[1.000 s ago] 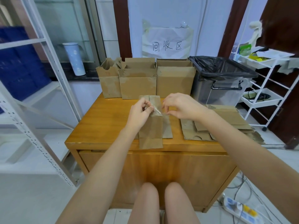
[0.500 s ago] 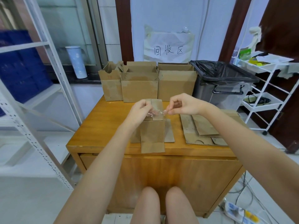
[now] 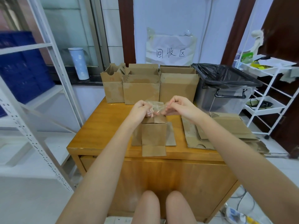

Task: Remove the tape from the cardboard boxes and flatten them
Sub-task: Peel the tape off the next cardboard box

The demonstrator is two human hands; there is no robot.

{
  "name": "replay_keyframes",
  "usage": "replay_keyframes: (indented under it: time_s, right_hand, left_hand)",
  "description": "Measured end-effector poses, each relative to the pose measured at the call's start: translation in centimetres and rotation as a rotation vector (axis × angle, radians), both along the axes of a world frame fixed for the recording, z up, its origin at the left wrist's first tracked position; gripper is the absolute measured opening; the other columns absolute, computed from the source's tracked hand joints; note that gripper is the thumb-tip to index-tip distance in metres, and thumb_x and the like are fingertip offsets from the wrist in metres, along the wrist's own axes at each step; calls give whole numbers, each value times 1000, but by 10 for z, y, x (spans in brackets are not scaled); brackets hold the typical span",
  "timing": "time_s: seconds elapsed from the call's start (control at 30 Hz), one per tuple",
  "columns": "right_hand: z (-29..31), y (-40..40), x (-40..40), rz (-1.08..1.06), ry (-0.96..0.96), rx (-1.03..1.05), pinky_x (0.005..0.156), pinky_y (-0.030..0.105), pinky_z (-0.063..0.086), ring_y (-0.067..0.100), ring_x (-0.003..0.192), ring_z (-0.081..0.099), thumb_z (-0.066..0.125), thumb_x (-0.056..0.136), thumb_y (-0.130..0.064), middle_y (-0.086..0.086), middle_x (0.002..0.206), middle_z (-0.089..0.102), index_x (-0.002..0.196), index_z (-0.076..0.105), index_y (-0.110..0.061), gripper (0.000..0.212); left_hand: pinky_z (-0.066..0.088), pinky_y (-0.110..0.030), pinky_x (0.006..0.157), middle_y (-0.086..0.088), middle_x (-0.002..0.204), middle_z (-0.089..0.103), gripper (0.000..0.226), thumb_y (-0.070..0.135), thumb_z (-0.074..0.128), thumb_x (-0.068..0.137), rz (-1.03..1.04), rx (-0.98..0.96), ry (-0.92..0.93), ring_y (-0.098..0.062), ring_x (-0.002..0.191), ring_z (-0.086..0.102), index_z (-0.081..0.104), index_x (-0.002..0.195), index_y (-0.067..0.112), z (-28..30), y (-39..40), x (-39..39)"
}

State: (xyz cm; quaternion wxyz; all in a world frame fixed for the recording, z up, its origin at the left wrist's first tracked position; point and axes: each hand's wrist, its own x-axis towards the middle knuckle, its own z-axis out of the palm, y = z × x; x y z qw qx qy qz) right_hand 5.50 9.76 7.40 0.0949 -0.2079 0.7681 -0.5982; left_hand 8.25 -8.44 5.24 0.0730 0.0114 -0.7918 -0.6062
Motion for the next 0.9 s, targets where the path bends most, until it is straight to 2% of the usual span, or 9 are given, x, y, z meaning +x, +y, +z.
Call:
replay_keyframes:
  time_s: [0.07,0.17,0.23,0.37,0.6,0.7,0.8,0.87,0.9]
  right_hand:
    - [-6,-3,1,-76,-46,-54,75,25,57,19,83,72,51,94,-3,13,87,71,88,52,-7,7]
    - [-7,-9,1,-175,-173,-138,80,31,58,25,85,72,43,98,-8,17,86,72,93,53,-4,12]
    - [-3,-13,2,-231,-198,-174,76,30,59,27,82,72,37,98,-11,16,81,72,90,54,-2,20]
    - [-2,-18,9,-199,116,114,77,19,55,15,82,68,46,96,-9,4,79,70,77,68,-5,29]
    - [-12,-29,16,-184,312,160,77,8,47,-2,83,62,57,91,-8,-6,87,71,92,75,-11,19]
    - [-18,-31,16,-192,309,169,77,10,49,-3,82,63,59,89,-2,-7,87,70,100,74,-11,21]
    - [-21,-33,18,-218,328,208,74,8,46,-1,84,62,58,91,-3,-10,87,67,105,73,-13,22]
    - [-21,-34,19,-209,364,261,73,6,44,2,86,61,57,92,-5,-10,91,67,109,72,-14,24]
    - [-20,-34,19,-196,369,266,73,5,45,2,85,60,58,92,-5,-10,93,67,108,72,-14,23]
  left_hand:
    - [48,-16,65,1,68,62,14,17,52,97,-3,0,-9,-2,53,58,49,85,11,1,-3,-1]
    - [45,-16,65,3,72,65,12,20,54,97,-14,-42,-6,-1,57,60,51,90,10,1,-5,0]
    - [44,-10,58,1,73,63,11,17,53,98,-10,-45,3,5,50,59,51,92,8,2,-3,0]
    - [44,-14,60,2,70,66,13,19,53,98,23,-77,2,0,53,60,48,89,12,1,2,-1]
    - [50,-32,76,-12,83,71,11,19,53,97,34,-76,-10,-21,72,63,52,95,8,0,4,-3]
    - [51,-36,85,-9,86,71,14,22,53,97,42,-60,-10,-24,85,68,55,96,8,-2,3,-3]
    - [51,-25,77,-2,74,67,10,19,54,97,19,-30,10,-12,71,63,53,92,11,-2,2,-2]
    - [48,-17,68,-1,76,66,11,20,54,97,11,-23,16,-6,66,61,53,95,8,-1,1,1]
    - [48,-18,70,-3,80,68,14,21,55,97,13,-15,15,-7,69,62,55,98,7,-2,0,1]
